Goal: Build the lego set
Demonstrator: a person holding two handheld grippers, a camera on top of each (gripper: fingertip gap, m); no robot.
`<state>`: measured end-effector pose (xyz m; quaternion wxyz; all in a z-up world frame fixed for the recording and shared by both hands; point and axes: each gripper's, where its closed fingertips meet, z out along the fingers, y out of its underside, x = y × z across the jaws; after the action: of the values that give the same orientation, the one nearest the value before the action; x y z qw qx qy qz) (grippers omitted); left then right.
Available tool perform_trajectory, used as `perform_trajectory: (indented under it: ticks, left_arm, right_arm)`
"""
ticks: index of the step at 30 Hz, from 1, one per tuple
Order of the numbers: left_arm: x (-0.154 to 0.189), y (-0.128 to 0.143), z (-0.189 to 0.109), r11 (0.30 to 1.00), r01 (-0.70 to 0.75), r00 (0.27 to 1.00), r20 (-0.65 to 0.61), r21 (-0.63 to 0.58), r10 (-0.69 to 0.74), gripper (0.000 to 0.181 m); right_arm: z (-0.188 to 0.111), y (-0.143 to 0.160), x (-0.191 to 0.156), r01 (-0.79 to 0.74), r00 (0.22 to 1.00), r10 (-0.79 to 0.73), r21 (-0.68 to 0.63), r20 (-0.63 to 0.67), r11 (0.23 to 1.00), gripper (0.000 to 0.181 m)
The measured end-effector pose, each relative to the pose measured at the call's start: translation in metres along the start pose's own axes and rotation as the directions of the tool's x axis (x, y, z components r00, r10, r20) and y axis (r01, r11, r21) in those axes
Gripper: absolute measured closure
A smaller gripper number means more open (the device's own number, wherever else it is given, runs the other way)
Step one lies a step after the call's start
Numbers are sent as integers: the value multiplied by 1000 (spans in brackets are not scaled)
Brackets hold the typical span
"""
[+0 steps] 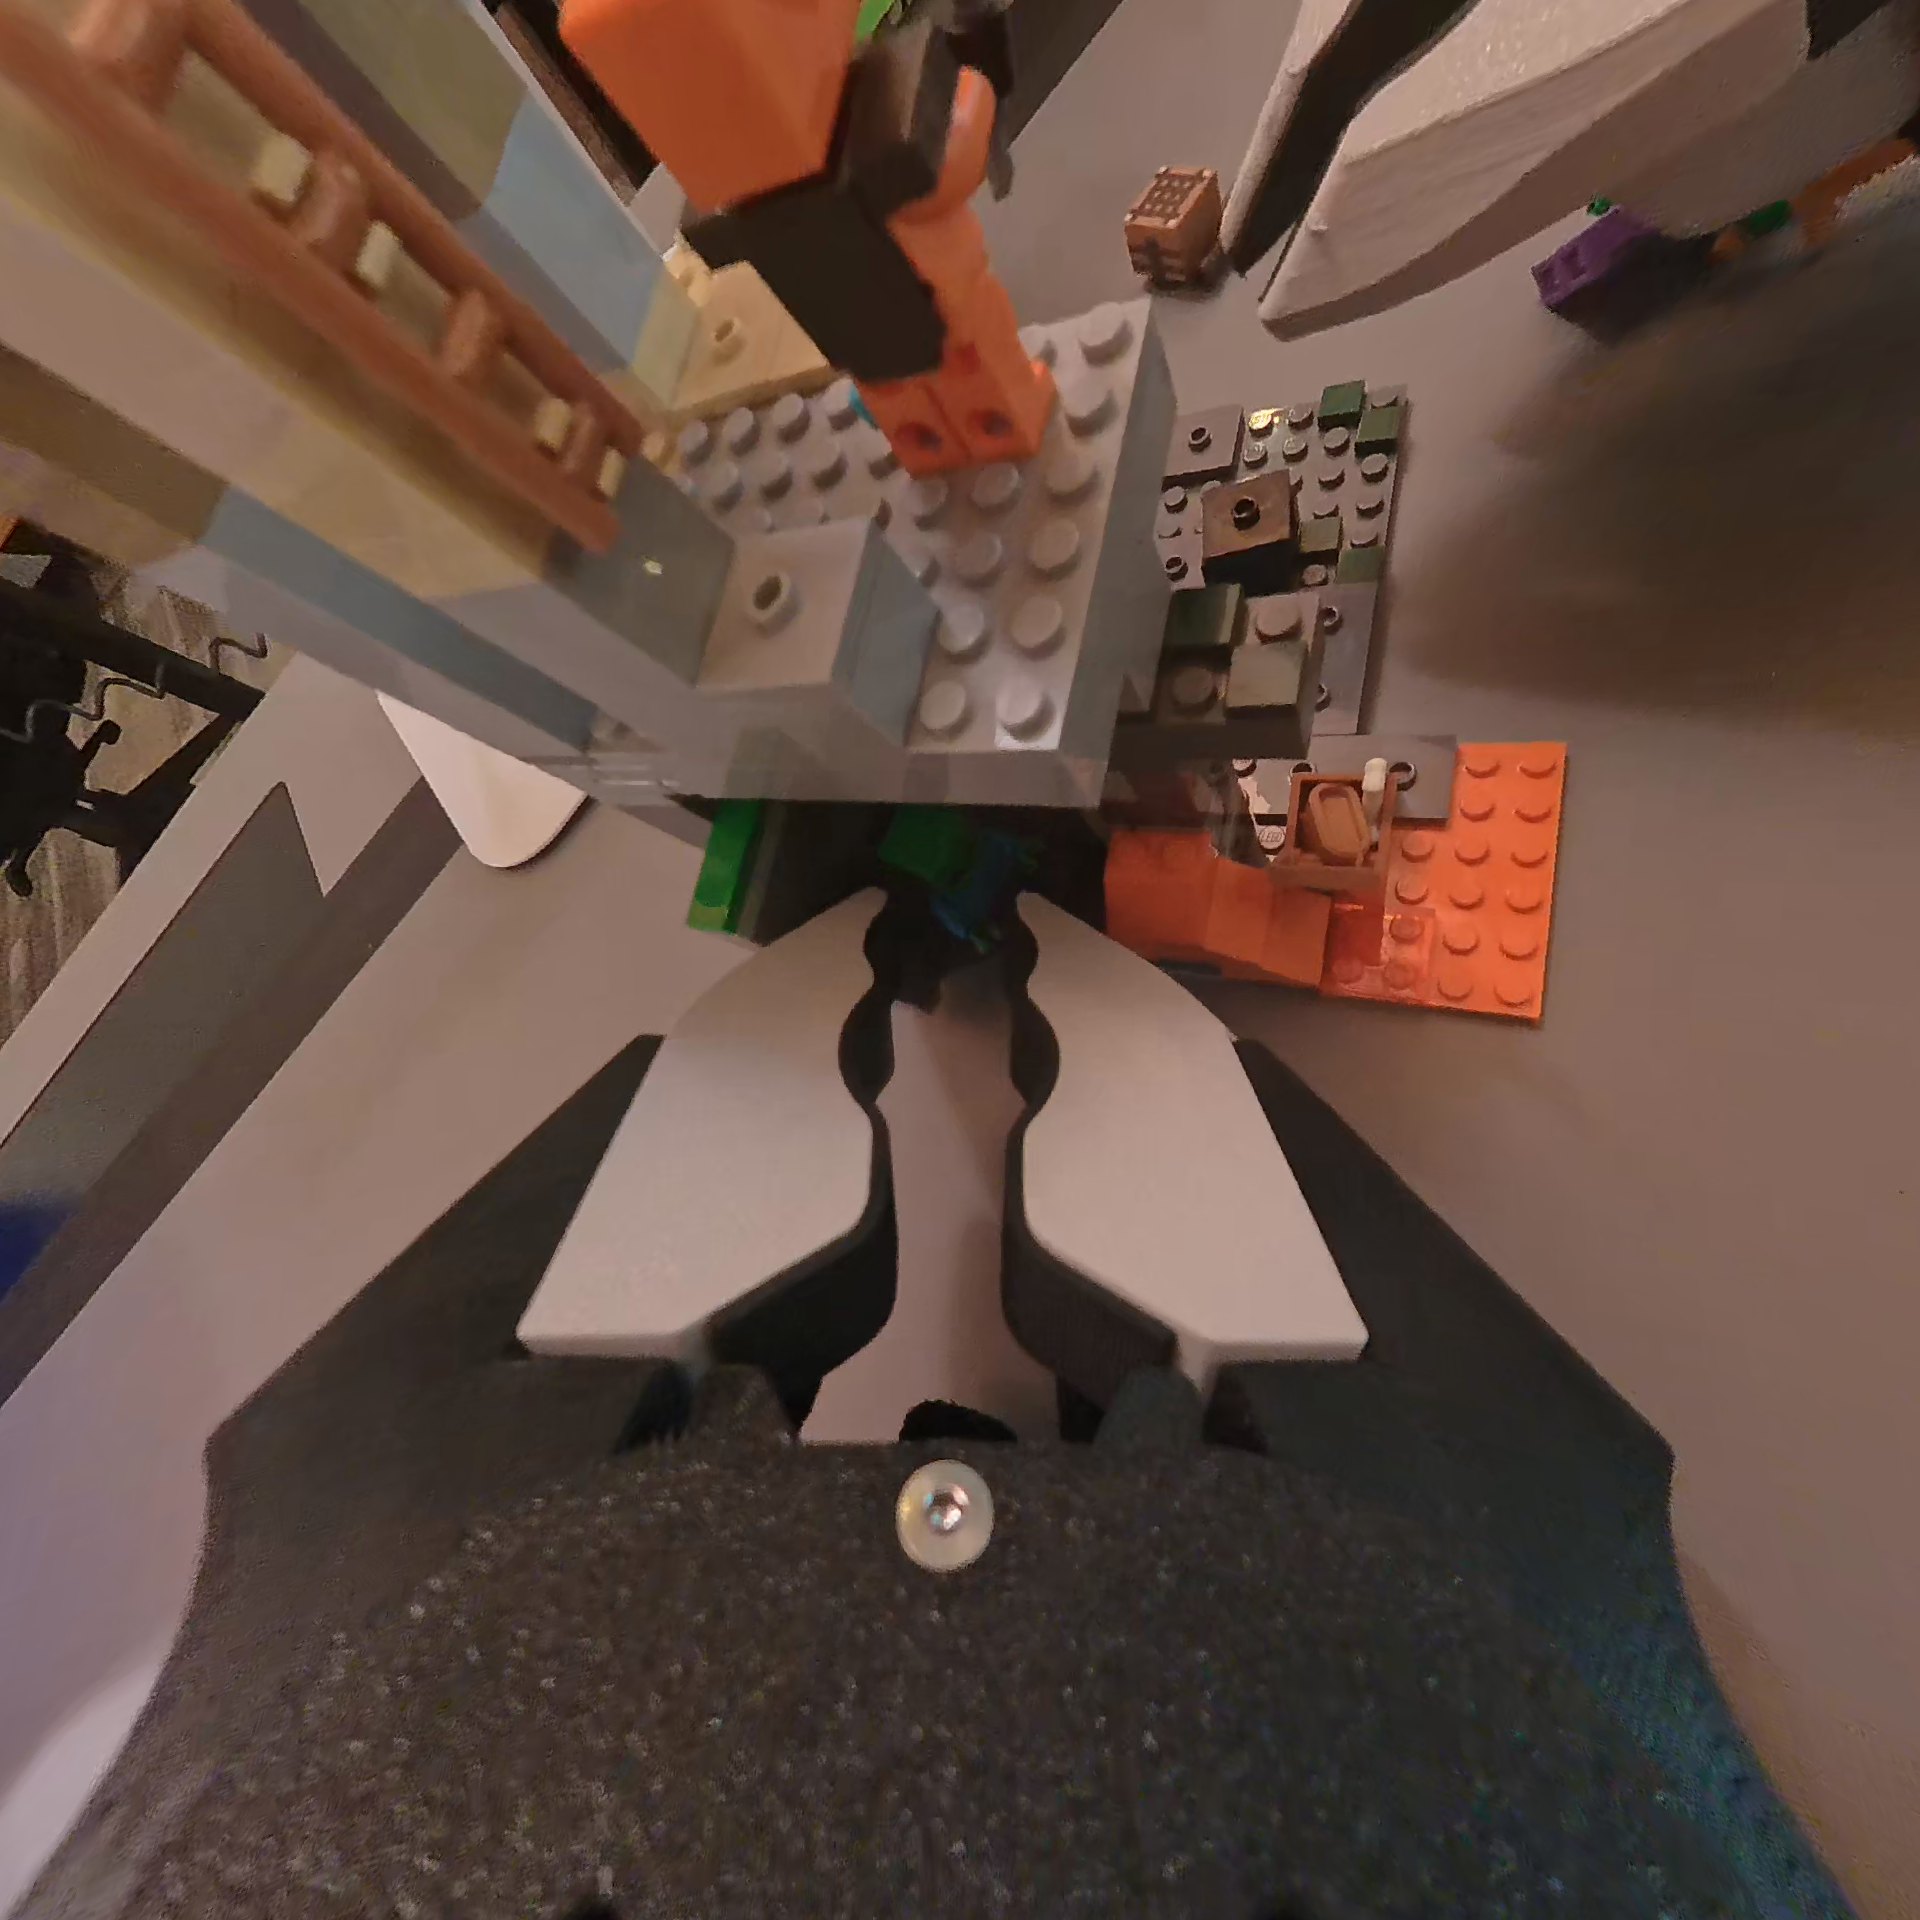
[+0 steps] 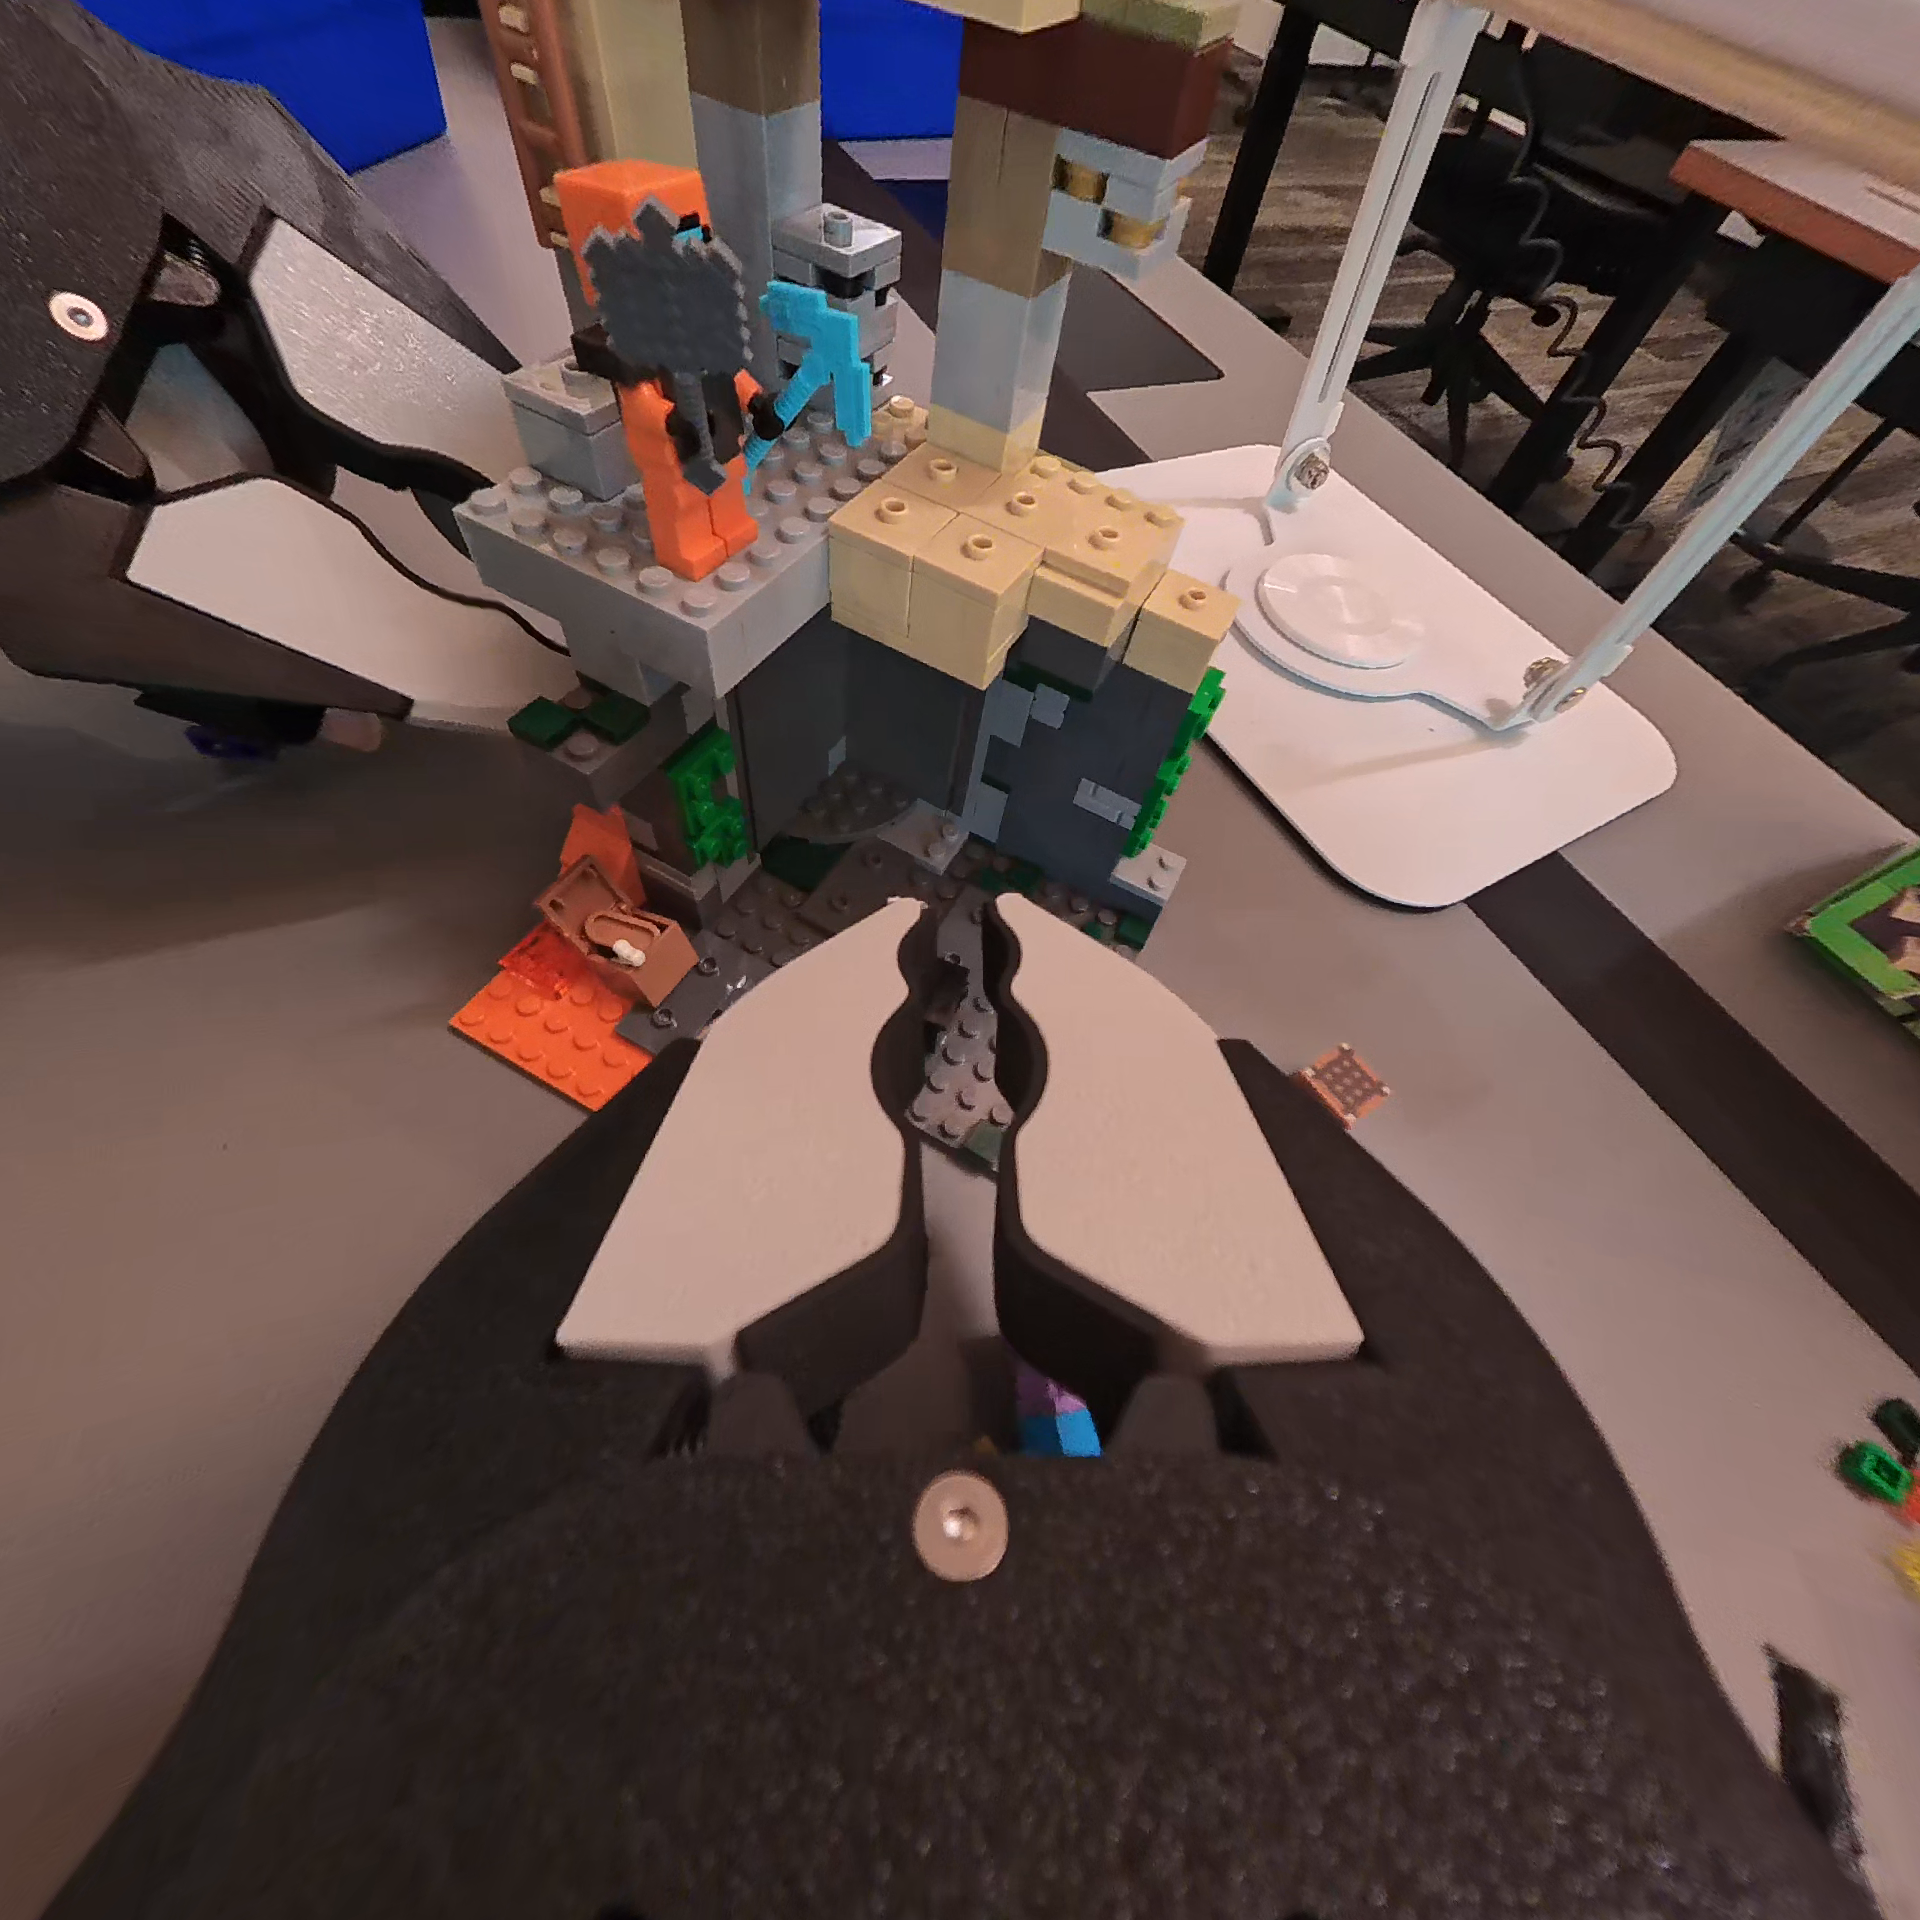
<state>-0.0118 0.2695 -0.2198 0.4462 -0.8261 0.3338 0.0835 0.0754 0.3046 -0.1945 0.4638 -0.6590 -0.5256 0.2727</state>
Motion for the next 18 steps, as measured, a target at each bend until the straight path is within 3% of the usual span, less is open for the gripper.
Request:
perform_trajectory:
  ticks: [18]
  left_arm:
    - [-5, -1, -6, 998, -66, 997, 42, 18, 66, 163]
  right_arm:
    - [3, 4, -5, -2, 1000, 2, -10, 12, 1000, 174]
